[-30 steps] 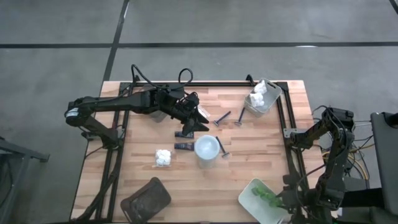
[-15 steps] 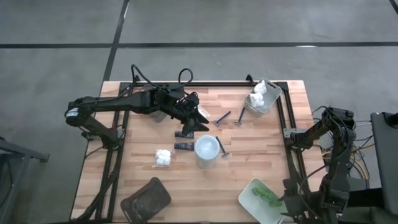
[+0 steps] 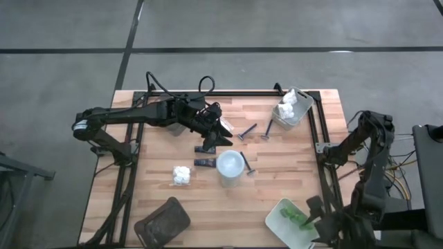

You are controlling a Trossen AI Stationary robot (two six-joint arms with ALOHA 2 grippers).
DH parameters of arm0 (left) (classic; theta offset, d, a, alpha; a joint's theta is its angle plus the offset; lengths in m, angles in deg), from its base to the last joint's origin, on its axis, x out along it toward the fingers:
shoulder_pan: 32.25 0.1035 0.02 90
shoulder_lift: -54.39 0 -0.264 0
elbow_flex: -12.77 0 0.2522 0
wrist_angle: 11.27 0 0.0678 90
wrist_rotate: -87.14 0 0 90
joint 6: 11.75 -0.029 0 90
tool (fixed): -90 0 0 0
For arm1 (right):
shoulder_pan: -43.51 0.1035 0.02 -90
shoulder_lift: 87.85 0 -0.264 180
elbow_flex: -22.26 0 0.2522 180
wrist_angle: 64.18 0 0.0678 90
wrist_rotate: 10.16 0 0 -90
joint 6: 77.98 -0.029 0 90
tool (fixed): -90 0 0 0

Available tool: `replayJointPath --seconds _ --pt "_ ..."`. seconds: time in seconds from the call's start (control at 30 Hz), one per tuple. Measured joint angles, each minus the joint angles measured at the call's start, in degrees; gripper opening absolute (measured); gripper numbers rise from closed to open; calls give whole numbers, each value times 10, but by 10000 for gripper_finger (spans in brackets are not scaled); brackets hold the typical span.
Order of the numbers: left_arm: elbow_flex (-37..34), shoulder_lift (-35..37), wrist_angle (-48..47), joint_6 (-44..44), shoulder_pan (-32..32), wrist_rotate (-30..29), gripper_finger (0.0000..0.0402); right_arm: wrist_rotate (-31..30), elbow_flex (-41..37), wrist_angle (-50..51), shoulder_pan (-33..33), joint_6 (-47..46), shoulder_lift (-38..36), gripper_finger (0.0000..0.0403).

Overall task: Pick & Place Travel size toiletries
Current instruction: Move the white cotton pack to the top middle of the table

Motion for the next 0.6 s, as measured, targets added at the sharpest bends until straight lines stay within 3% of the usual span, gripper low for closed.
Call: replayJointPath --seconds 0.47,0.6 --pt "0 0 0 0 0 0 248 7 -2 -124 -142 209 -103 209" --pt "0 0 0 0 0 0 248 38 -2 -141 -203 252 -118 201"
